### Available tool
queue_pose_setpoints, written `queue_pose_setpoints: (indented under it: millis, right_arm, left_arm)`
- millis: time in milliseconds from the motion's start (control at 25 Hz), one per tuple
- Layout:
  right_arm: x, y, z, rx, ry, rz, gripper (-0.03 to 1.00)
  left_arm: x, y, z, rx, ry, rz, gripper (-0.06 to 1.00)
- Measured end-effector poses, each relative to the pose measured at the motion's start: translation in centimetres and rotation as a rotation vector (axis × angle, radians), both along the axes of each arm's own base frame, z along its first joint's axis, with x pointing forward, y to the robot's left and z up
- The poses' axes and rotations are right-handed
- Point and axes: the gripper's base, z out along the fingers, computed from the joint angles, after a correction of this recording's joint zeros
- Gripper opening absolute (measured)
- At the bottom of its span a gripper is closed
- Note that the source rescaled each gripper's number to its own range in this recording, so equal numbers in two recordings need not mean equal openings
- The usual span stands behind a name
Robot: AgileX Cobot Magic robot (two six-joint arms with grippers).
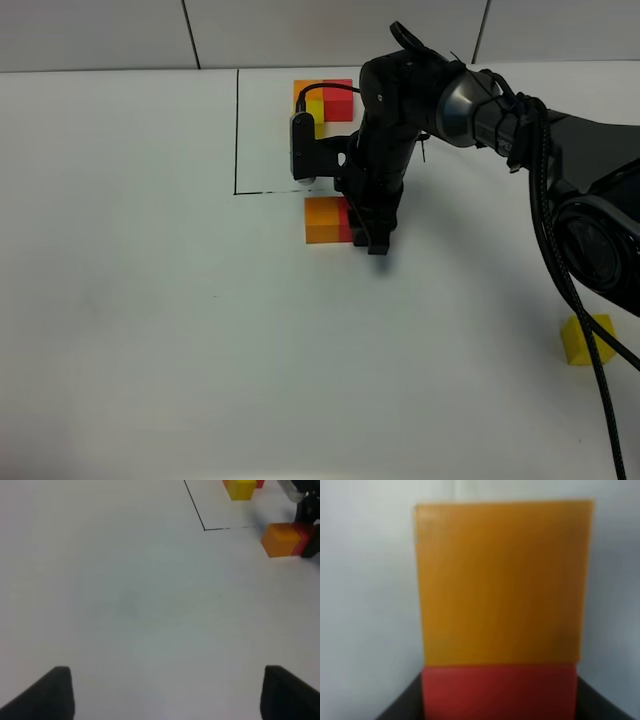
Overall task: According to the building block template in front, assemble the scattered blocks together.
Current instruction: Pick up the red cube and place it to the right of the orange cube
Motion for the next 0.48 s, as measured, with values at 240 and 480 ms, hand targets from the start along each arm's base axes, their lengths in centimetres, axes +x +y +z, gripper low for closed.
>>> queue_pose_setpoints:
  millis: [240, 480]
  right_arm:
    - [0.04, 0.08, -0.22, 0.002, 0.008, -0.003, 0.03]
    - [0.04, 0.08, -0.45, -0.001, 0.015, -0.003, 0.03]
  left_arm:
    - [0.0, 0.0, 0.0, 0.0, 0.0, 0.0, 0.69]
    - [0.0, 0.0, 0.0, 0.0, 0.0, 0.0, 0.69]
